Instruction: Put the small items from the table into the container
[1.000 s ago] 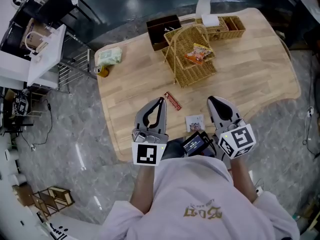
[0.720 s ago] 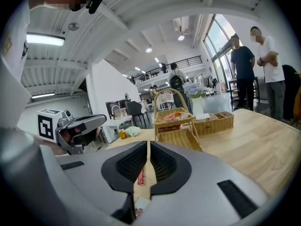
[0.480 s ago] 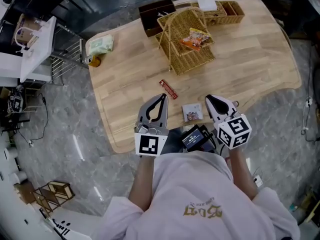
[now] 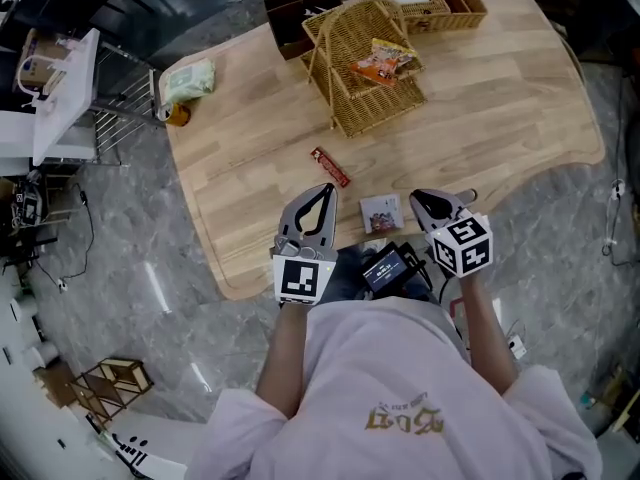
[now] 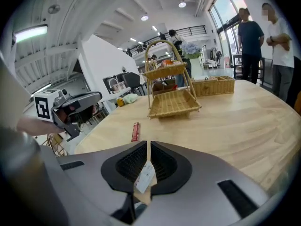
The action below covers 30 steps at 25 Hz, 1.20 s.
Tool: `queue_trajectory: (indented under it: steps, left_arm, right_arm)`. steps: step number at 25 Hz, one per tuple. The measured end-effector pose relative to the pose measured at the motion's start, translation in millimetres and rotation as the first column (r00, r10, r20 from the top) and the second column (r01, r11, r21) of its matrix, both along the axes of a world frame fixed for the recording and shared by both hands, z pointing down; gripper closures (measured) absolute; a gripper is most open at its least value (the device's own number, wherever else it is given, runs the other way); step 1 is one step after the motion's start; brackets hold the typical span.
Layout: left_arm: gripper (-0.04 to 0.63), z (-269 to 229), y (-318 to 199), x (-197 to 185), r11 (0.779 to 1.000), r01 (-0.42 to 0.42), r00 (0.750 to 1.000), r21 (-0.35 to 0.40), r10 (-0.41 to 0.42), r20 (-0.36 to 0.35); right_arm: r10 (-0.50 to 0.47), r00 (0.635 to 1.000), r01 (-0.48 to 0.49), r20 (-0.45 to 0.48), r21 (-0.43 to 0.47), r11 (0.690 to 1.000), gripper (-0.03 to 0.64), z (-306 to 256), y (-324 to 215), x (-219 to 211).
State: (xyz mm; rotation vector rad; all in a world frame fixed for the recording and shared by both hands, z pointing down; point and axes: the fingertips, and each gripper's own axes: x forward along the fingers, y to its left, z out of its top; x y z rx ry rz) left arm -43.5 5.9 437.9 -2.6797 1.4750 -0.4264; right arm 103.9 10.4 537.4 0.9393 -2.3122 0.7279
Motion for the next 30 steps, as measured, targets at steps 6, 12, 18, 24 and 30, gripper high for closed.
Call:
queue_trajectory:
  steps: [6, 12, 18, 24, 30]
  left_arm:
    - [0.603, 30.3, 2.9, 4.2, 0.998, -0.015, 1.0, -0.06, 0.016, 0.016]
    - [0.603, 54.0, 9.7, 9.8, 0.994, -0.034, 0.999, -0.108, 0.039, 0.038]
    - [0.603, 92.9, 25.6, 20.1, 0.982, -0.064, 0.995, -0.18, 0.077, 0.067]
    - [0.602, 120.1, 35.2, 35.9, 0.964, -0.131, 0.981, -0.23, 0.159, 0.109]
    - [0.602, 137.2, 41.6, 38.6, 0.951, -0.145, 0.977, -0.272, 0.181, 0.113]
  right_arm:
    - [0.033, 0.998, -0.024, 0.059, -0.157, 0.987, 0.595, 36.5, 17.3, 3.1]
    - [-0.013, 1.0, 0.015, 0.01, -0.206, 0.978, 0.595, 60.5, 32.8, 3.7]
    - [0.01, 0.998, 0.008, 0.055, -0.314, 0.949, 0.595, 81.5, 44.0, 3.2]
    - [0.022, 0.998, 0.0, 0.057, -0.366, 0.931, 0.595, 93.1, 49.7, 2.4]
    - [0.025, 0.999, -0.004, 0.047, -0.41, 0.912, 0.591, 103.5, 56.4, 2.7]
